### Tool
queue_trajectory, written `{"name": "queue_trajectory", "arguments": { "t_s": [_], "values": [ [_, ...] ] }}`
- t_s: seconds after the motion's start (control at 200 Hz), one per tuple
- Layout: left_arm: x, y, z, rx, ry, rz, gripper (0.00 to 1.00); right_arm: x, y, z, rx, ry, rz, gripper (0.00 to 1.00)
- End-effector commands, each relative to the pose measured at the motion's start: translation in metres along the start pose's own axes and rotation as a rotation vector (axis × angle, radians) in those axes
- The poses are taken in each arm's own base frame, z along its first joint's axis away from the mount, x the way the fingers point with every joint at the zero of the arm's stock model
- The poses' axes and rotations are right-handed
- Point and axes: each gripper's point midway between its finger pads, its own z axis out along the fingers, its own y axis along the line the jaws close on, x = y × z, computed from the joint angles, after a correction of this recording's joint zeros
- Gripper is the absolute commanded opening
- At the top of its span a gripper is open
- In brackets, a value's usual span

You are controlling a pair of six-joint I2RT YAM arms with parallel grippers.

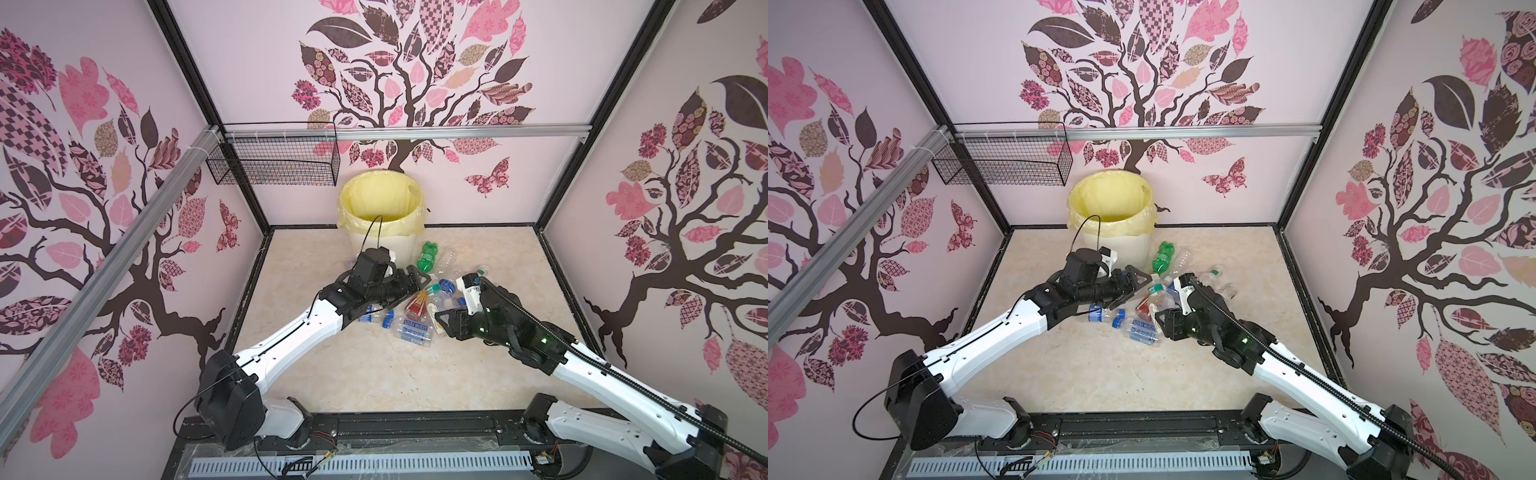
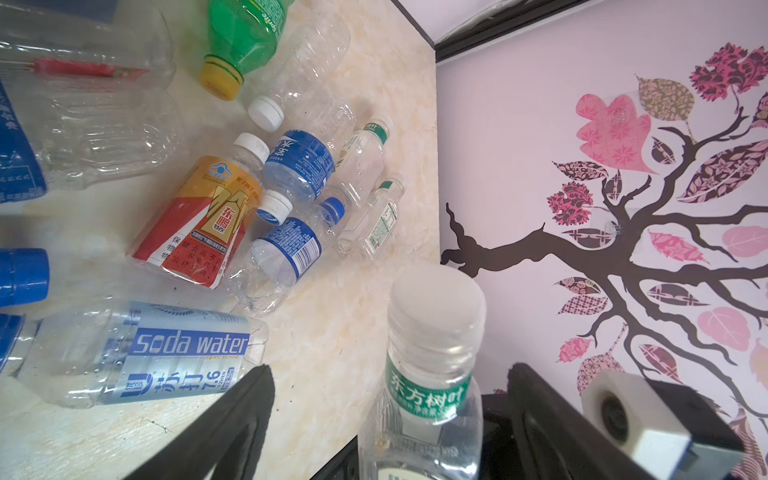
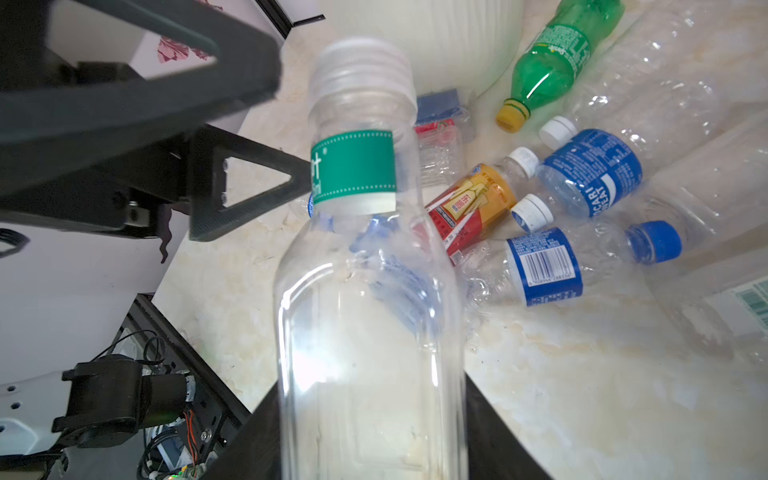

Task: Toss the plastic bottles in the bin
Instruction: 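Raise the bottle toward the left gripper while the left grasps its white cap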

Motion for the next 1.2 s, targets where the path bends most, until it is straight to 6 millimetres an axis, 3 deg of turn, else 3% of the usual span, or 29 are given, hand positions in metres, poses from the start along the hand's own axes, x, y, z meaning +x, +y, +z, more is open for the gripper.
{"name": "queue_trajectory", "arguments": {
  "t_s": [0.0,0.265,0.495,0.68,0.785,0.89,1.1,1.195],
  "values": [
    [-0.013,-0.016,-0.002,0.039,-0.037,0.021,0.87,-0.025,0.021,-0.008,-0.056,-0.066,-0.028,0.36],
    [-0.016,-0.016,0.006,0.034,-0.031,0.032,0.79,-0.023,0.034,0.0,-0.11,-0.042,-0.054,0.35],
    [-0.018,-0.014,0.008,0.026,-0.039,0.042,0.59,-0.019,0.034,0.005,-0.119,-0.035,-0.053,0.35],
    [-0.018,-0.013,0.014,0.02,-0.03,0.045,0.58,-0.017,0.036,0.01,-0.126,-0.02,-0.057,0.35],
    [-0.018,-0.011,0.018,0.016,-0.021,0.043,0.43,-0.016,0.038,0.012,-0.128,-0.01,-0.064,0.35],
    [-0.017,-0.011,0.019,0.003,-0.011,0.053,0.42,-0.014,0.039,0.012,-0.136,0.0,-0.072,0.35],
    [-0.023,-0.004,0.016,-0.047,-0.036,0.066,0.32,-0.013,0.039,0.014,-0.134,0.012,-0.087,0.43],
    [-0.026,-0.002,0.013,-0.063,-0.041,0.068,0.29,-0.014,0.038,0.015,-0.129,0.011,-0.086,0.53]
  ]
}}
